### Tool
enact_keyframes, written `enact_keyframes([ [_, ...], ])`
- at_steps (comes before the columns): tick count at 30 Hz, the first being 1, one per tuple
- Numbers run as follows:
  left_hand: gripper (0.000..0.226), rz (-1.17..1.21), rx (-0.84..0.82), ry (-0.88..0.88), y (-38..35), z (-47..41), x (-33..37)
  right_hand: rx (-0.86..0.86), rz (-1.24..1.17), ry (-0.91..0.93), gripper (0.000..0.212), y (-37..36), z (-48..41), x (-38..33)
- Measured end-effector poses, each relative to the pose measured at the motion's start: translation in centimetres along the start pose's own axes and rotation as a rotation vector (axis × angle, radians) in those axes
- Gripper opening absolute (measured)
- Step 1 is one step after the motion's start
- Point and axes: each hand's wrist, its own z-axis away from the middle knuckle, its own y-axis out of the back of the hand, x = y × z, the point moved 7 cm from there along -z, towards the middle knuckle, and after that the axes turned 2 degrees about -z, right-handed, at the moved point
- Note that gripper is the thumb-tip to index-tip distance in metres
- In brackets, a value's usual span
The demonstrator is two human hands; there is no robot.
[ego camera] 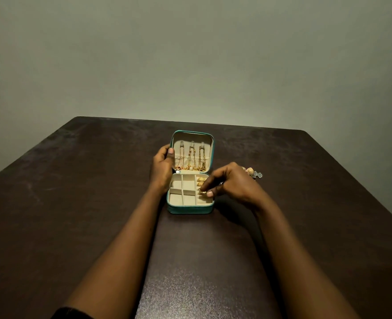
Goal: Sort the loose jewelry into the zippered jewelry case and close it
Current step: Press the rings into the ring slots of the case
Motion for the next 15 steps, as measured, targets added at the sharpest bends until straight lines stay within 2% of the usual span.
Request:
enact_keyframes([
  [9, 0.028, 0.008, -0.001, -0.001, 0.0, 0.0, 0.0, -0.021, -0.085, -0.086, 0.022, -1.1, 0.2, 0.4],
  [15, 0.027, 0.002, -0.010, 0.003, 0.0, 0.1, 0.0, 0.048, 0.076, -0.074, 0.019, -0.7, -0.1, 0.3],
])
